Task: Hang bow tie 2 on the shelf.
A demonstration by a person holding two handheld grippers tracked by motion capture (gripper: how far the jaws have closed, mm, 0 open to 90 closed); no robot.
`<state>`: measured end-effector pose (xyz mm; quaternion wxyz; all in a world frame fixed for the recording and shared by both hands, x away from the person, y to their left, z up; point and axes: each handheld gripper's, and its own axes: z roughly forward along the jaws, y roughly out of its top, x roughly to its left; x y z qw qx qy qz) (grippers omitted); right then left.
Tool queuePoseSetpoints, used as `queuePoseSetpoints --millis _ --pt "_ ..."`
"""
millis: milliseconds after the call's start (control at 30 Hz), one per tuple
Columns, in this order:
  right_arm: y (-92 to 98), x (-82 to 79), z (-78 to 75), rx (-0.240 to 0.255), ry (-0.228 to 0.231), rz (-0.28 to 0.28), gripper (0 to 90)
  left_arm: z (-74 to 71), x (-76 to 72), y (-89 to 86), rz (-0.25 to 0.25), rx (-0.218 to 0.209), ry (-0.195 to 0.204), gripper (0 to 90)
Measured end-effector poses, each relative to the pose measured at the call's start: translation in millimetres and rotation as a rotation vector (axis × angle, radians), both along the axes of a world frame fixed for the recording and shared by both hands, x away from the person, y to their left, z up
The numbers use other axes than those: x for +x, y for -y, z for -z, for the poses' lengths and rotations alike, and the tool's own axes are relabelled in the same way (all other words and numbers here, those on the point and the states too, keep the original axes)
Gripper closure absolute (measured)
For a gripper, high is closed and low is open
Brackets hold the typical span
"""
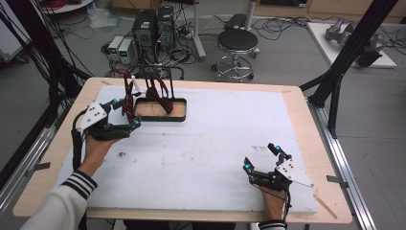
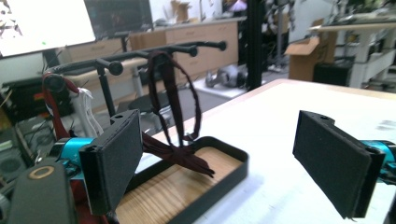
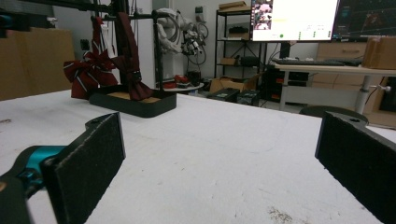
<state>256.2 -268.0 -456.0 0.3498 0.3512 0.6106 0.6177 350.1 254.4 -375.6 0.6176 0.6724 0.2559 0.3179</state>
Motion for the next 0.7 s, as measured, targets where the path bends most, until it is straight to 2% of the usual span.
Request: queuePoseSetpoints --millis 133,500,700 --pt "-0.5 -0.3 0.0 -0.004 0.001 0.002 0.6 10.9 -17.0 -13.0 0.025 -0.028 0.001 16.0" --pt "-2.4 -0.8 -0.3 -0.024 0.012 0.013 0.6 55.7 -49.2 -46.2 0.002 -0.078 -0.031 15.6" --pt "-3.0 -1.1 -0.4 -0.032 0.008 0.015 0.6 69.9 -61.1 -57.1 -0.022 -0.102 -0.026 15.6"
